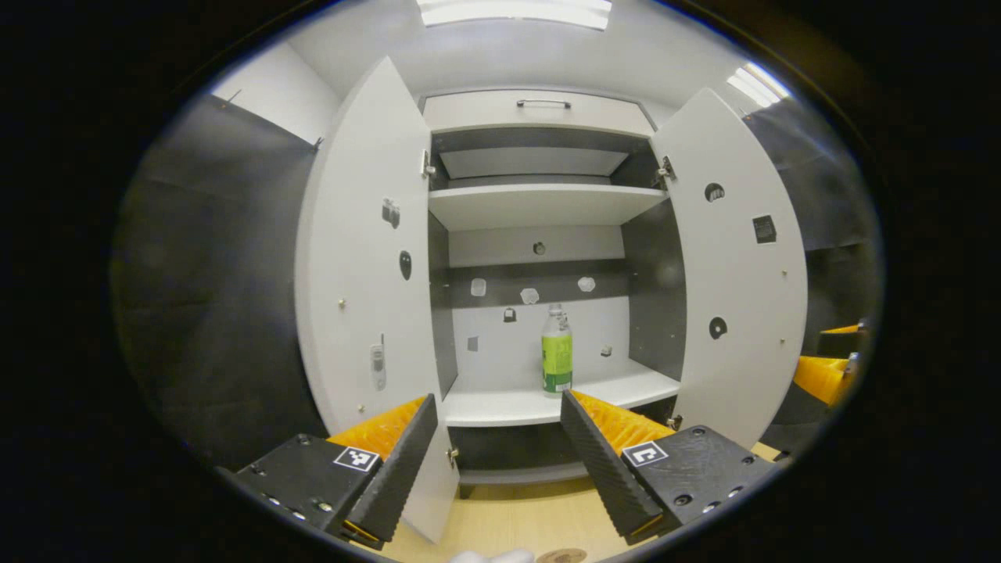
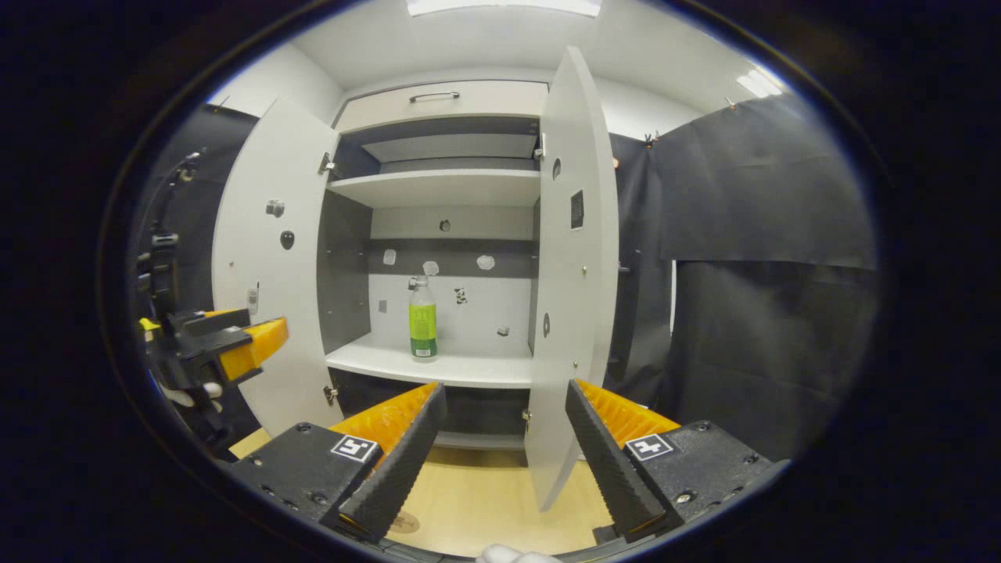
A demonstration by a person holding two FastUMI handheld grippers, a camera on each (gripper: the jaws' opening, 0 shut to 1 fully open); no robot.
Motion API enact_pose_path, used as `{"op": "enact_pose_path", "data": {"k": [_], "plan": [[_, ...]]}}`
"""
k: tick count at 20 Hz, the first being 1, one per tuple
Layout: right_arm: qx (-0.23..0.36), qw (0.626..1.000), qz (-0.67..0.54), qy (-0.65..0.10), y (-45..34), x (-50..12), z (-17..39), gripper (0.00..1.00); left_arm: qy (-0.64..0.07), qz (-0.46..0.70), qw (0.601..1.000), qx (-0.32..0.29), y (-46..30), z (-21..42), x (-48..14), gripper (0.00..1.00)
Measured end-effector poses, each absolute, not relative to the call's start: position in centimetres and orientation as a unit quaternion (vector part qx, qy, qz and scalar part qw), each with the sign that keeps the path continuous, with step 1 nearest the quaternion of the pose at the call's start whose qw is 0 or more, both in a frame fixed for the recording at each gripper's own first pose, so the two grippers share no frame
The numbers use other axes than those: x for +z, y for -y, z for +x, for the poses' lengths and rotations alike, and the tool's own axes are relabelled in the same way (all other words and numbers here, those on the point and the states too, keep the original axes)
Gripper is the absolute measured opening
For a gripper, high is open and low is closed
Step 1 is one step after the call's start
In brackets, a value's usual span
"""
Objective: Grasp the bottle in the cabinet with the left hand and place it on the coaster, then close the right door with the right hand and the left door with the left hand.
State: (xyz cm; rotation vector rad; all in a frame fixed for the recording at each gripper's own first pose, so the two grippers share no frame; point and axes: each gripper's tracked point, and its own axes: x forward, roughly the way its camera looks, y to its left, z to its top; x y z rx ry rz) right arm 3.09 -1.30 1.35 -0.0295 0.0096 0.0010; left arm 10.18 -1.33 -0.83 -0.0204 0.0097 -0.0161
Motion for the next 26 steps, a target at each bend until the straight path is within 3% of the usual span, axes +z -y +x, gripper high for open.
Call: {"op": "enact_pose_path", "data": {"k": [13,26], "plan": [[0.024,0.999,-0.035,-0.009,-0.6,2.9,4.4,1.00,0.013,-0.018,0.999,-0.031,6.9,31.5,-0.2,0.97],[0.006,0.999,-0.044,-0.032,1.0,1.7,5.1,1.00,-0.049,-0.018,0.998,-0.033,10.9,41.7,-6.3,0.97]]}}
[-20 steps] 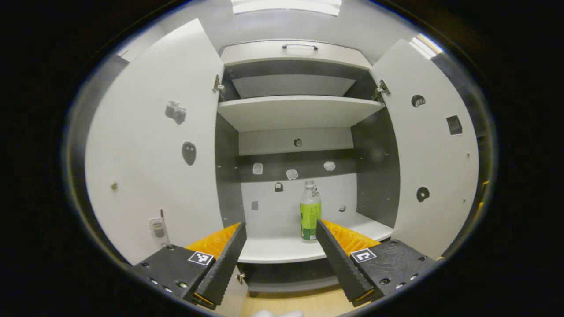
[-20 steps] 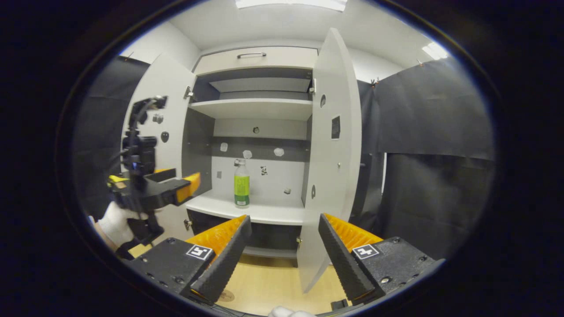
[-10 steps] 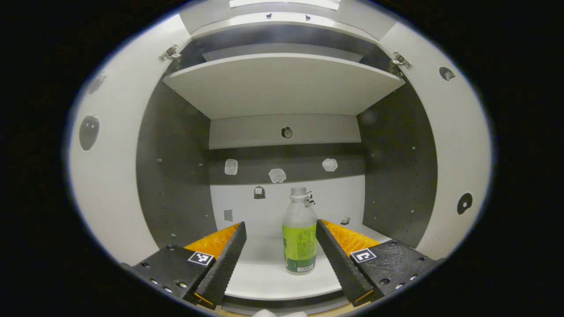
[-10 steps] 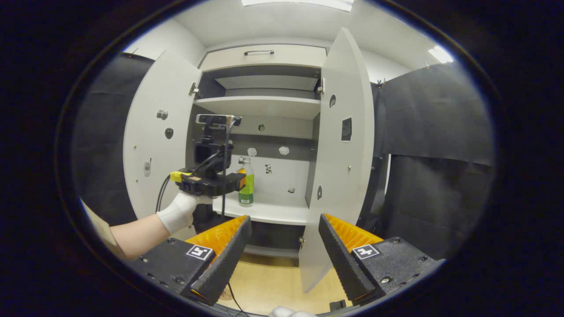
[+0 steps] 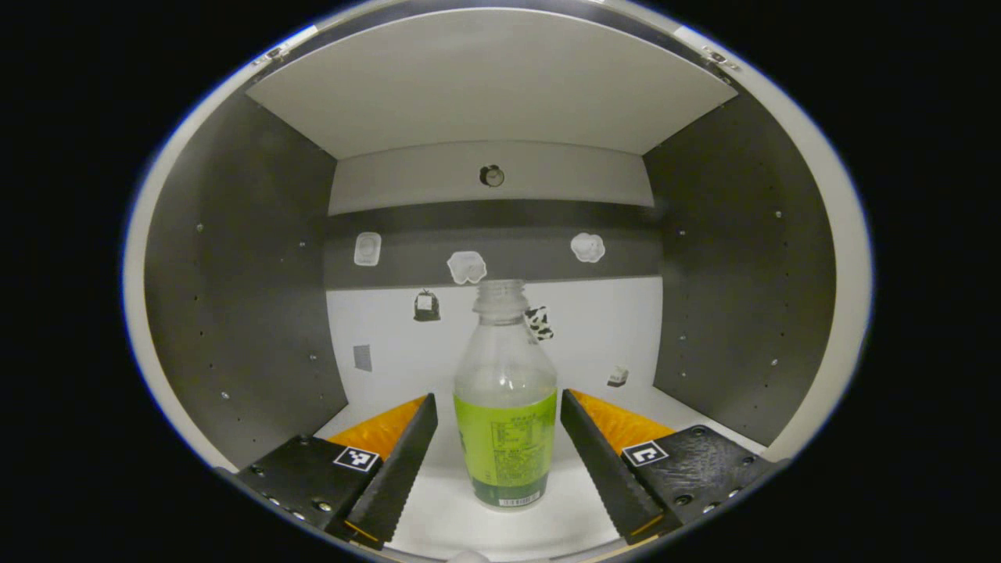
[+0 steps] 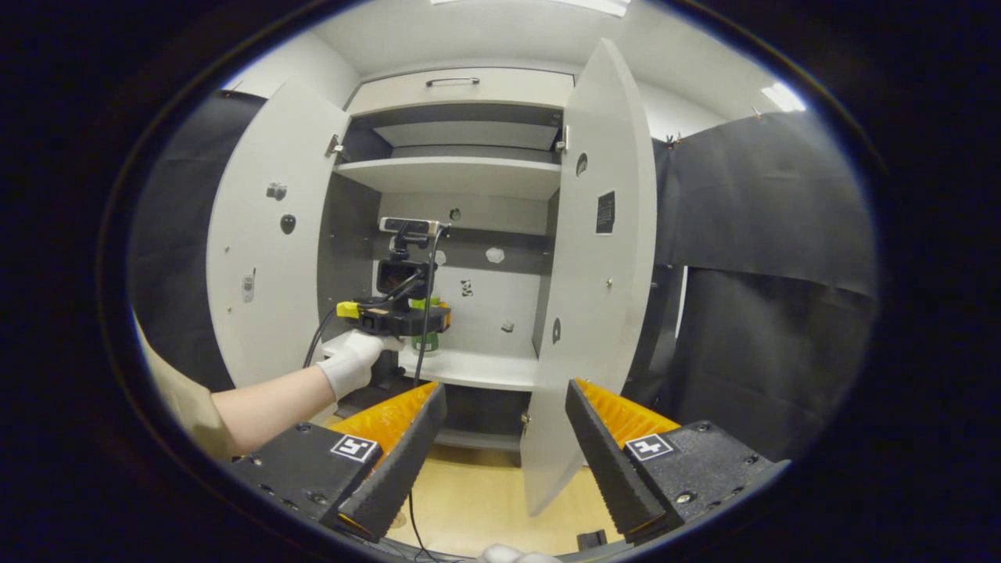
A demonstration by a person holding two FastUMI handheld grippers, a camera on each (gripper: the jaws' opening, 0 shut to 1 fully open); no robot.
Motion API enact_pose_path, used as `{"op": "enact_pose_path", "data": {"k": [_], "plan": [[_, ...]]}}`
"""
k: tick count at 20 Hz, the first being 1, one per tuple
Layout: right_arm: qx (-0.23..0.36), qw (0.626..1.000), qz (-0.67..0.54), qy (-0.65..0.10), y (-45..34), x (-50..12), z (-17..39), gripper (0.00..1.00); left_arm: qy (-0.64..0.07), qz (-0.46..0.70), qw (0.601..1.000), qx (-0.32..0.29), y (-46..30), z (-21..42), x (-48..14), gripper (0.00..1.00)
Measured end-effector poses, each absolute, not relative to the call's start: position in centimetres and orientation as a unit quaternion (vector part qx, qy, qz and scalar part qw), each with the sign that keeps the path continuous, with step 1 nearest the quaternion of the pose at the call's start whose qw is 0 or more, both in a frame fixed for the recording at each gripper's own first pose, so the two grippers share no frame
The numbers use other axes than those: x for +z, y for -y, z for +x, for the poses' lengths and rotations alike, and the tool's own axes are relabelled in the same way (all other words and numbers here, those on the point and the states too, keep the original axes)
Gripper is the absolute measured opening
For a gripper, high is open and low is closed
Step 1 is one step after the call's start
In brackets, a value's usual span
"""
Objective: Grasp the bottle in the cabinet with the left hand and place it on the coaster, then close the right door with the right hand and the left door with the left hand.
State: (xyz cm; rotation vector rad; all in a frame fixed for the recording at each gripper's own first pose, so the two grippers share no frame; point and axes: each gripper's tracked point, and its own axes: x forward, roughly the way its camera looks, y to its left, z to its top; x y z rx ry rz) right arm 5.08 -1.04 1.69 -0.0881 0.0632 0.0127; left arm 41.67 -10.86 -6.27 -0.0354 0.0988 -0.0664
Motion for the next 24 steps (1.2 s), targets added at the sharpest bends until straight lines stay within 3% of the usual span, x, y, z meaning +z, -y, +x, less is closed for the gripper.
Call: {"op": "enact_pose_path", "data": {"k": [4,6,12,17,23,24], "plan": [[0.004,0.998,-0.049,-0.039,1.4,1.2,5.1,1.00,-0.051,-0.020,0.998,-0.028,10.9,42.6,-7.0,0.96],[0.001,0.998,-0.049,-0.043,1.7,0.9,4.9,1.00,-0.051,-0.020,0.998,-0.028,10.9,42.4,-6.9,0.76],[-0.006,0.999,-0.035,-0.034,2.8,1.3,4.2,1.00,-0.041,-0.007,0.998,-0.036,10.3,39.0,-5.2,0.75],[-0.006,0.999,-0.015,-0.037,3.4,0.8,3.6,1.00,-0.007,-0.006,0.999,-0.044,8.7,32.4,-2.2,0.79],[-0.002,0.999,-0.001,-0.044,3.6,-0.2,3.1,1.00,0.012,-0.021,0.998,-0.054,7.1,24.2,-0.7,0.75],[-0.002,0.999,0.001,-0.046,3.7,-0.4,3.2,1.00,0.013,-0.024,0.998,-0.058,7.1,23.0,-0.6,0.78]]}}
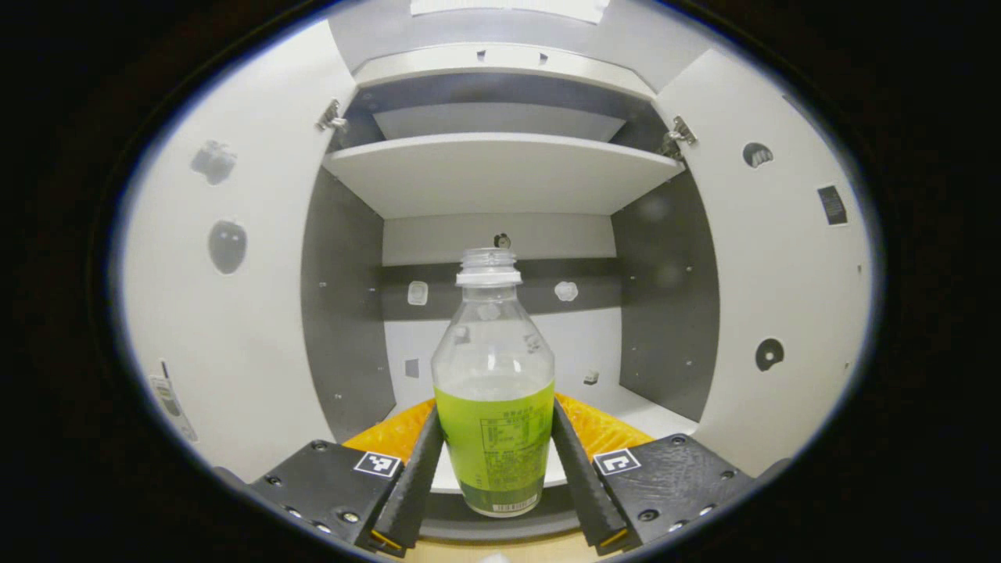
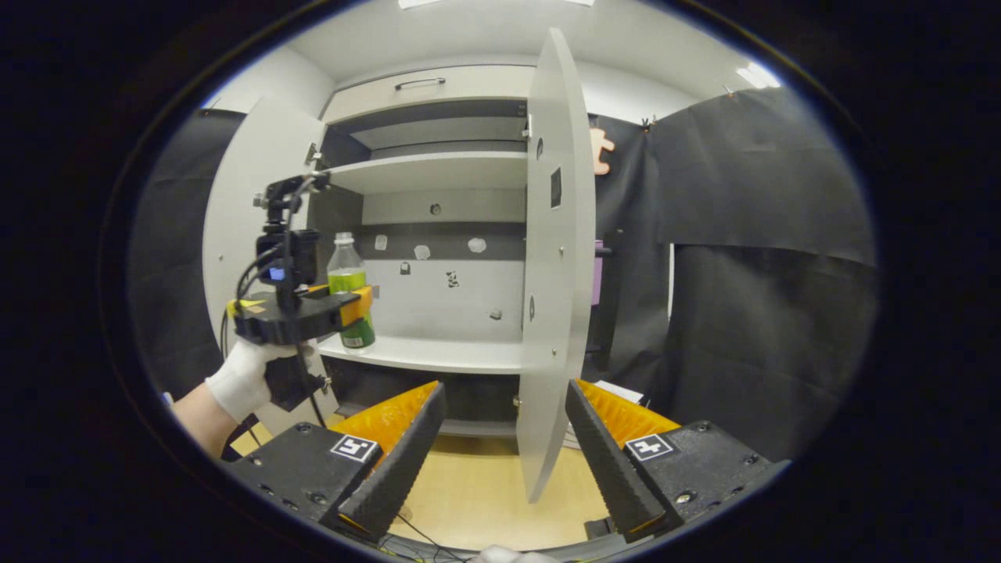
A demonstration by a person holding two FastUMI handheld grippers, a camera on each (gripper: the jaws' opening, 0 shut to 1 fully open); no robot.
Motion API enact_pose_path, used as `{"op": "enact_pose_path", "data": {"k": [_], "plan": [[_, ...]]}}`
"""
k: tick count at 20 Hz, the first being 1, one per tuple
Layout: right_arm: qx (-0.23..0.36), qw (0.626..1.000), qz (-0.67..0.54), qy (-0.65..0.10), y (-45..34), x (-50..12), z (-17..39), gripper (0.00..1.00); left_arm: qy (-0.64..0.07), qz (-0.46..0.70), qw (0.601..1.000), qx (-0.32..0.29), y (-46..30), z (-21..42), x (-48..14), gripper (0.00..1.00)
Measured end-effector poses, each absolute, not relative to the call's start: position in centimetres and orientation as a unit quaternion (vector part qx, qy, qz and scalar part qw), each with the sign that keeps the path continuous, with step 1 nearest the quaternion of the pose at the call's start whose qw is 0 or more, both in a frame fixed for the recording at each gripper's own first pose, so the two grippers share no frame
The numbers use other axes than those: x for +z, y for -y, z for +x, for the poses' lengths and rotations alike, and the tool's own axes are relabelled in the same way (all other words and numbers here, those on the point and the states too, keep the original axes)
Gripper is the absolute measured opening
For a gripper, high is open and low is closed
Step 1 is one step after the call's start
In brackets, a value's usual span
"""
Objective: Grasp the bottle in the cabinet with the left hand and place it on the coaster, then close the right door with the right hand and the left door with the left hand.
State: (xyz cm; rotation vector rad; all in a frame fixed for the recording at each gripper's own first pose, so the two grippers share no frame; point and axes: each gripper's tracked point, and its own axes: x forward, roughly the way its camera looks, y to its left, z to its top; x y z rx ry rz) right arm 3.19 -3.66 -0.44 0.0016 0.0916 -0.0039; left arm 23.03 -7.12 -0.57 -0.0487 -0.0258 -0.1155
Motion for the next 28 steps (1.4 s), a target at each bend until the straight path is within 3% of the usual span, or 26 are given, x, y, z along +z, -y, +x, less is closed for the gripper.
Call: {"op": "enact_pose_path", "data": {"k": [3,5,9,12,13,14,17,18,21,26,27,28], "plan": [[-0.005,0.999,0.004,-0.051,3.9,-1.0,3.2,1.00,0.012,-0.028,0.998,-0.064,7.1,19.5,-0.7,0.71],[-0.008,0.999,0.007,-0.053,4.0,-1.3,2.9,1.00,0.011,-0.032,0.997,-0.072,7.7,17.4,-1.4,0.78],[-0.019,0.998,0.012,-0.059,4.7,-2.0,2.8,1.00,0.007,-0.031,0.996,-0.080,8.3,13.9,-4.3,0.77],[-0.027,0.998,0.011,-0.063,5.1,-2.4,2.4,1.00,-0.003,-0.050,0.995,-0.090,8.7,11.7,-7.6,0.71],[-0.030,0.997,0.010,-0.064,5.3,-2.4,2.5,1.00,-0.007,-0.058,0.994,-0.092,8.7,11.0,-9.0,0.78],[-0.032,0.997,0.008,-0.065,5.3,-2.5,2.3,1.00,-0.015,-0.063,0.994,-0.093,8.7,10.4,-10.5,0.75],[-0.027,0.996,0.002,-0.081,4.8,-3.0,2.4,1.00,-0.029,-0.068,0.992,-0.098,8.6,8.6,-14.9,0.79],[-0.023,0.996,0.001,-0.087,4.5,-3.2,2.4,1.00,-0.033,-0.069,0.992,-0.102,8.7,8.1,-16.4,0.75],[-0.017,0.995,-0.005,-0.100,4.0,-3.5,2.5,1.00,-0.043,-0.068,0.989,-0.125,9.7,6.4,-21.0,0.79],[-0.002,0.992,-0.020,-0.121,2.8,-4.4,2.7,1.00,-0.027,-0.027,0.985,-0.167,12.3,4.2,-26.4,0.75],[-0.001,0.992,-0.022,-0.123,2.7,-4.4,2.7,1.00,-0.024,-0.020,0.984,-0.174,12.8,4.0,-27.4,0.79],[0.001,0.992,-0.024,-0.126,2.5,-4.6,2.7,1.00,-0.029,-0.015,0.983,-0.180,13.2,3.8,-28.4,0.75]]}}
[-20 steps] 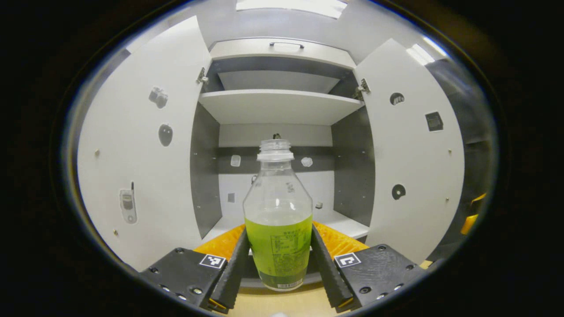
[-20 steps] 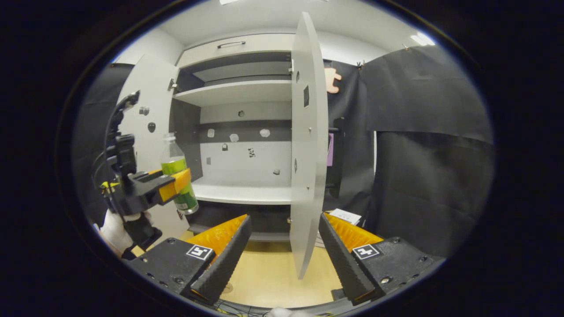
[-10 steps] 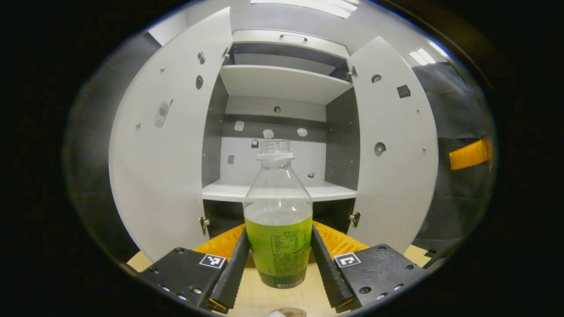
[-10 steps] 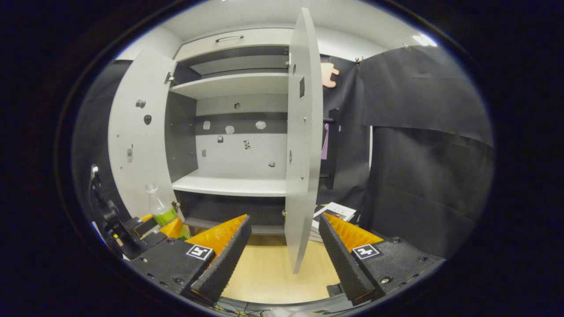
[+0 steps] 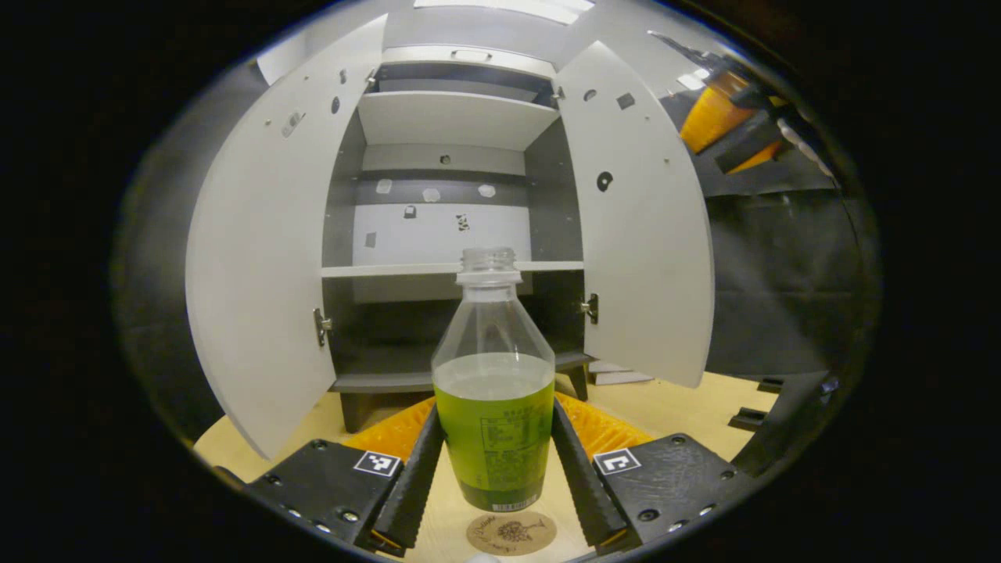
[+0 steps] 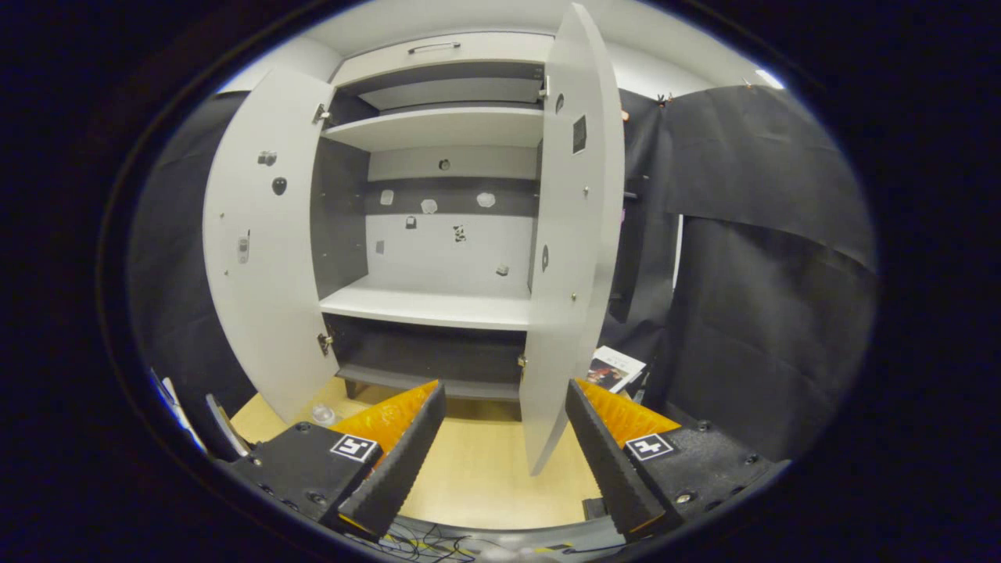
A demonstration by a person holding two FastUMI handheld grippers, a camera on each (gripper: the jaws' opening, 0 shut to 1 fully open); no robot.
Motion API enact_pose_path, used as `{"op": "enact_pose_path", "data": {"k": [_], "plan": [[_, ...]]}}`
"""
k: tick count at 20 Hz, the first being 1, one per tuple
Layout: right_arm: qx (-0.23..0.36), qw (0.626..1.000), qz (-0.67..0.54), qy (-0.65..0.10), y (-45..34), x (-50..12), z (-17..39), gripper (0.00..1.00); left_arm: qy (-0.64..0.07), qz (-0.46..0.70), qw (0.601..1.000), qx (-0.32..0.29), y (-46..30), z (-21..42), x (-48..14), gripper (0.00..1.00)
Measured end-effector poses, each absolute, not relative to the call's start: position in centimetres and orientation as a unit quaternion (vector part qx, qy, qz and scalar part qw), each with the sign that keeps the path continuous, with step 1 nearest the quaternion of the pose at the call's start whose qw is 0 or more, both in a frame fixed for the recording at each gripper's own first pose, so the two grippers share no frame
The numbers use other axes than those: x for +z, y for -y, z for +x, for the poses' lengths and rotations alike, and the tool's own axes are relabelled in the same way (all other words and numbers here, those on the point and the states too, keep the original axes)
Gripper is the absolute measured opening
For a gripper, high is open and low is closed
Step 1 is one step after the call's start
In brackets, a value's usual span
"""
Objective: Grasp the bottle in the cabinet with the left hand and place it on the coaster, then close the right door with the right hand and the left door with the left hand.
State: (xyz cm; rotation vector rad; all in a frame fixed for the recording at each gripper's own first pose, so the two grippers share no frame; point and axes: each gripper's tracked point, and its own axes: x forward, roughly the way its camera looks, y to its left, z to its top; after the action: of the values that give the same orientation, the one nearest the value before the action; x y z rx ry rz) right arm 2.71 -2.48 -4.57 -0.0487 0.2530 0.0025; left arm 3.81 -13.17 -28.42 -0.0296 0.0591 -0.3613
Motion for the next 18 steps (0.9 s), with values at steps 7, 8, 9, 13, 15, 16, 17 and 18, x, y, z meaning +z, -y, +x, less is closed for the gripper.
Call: {"op": "enact_pose_path", "data": {"k": [7,8,9,13,15,16,17,18], "plan": [[0.006,0.989,-0.038,-0.146,1.8,-5.6,2.6,1.00,-0.069,-0.036,0.978,-0.195,14.3,2.9,-34.3,0.75],[0.008,0.988,-0.041,-0.149,1.7,-5.8,2.5,1.00,-0.073,-0.038,0.978,-0.193,14.2,2.7,-35.0,0.75],[0.009,0.988,-0.042,-0.151,1.5,-5.8,2.4,1.00,-0.074,-0.038,0.978,-0.191,14.1,2.6,-35.3,0.79],[0.011,0.986,-0.049,-0.156,1.3,-6.1,2.1,1.00,-0.070,-0.038,0.979,-0.189,13.6,2.6,-36.4,0.75],[0.013,0.986,-0.052,-0.157,1.1,-6.1,2.0,1.00,-0.054,-0.036,0.979,-0.192,13.7,2.3,-36.2,0.77],[0.015,0.986,-0.054,-0.159,0.9,-6.3,1.9,1.00,-0.051,-0.033,0.979,-0.194,13.7,2.1,-36.2,0.75],[0.017,0.985,-0.055,-0.161,0.9,-6.4,1.9,1.00,-0.051,-0.037,0.977,-0.201,13.9,2.0,-36.2,0.80],[0.018,0.985,-0.056,-0.163,0.8,-6.6,1.8,1.00,-0.053,-0.043,0.977,-0.201,14.0,1.8,-36.2,0.77]]}}
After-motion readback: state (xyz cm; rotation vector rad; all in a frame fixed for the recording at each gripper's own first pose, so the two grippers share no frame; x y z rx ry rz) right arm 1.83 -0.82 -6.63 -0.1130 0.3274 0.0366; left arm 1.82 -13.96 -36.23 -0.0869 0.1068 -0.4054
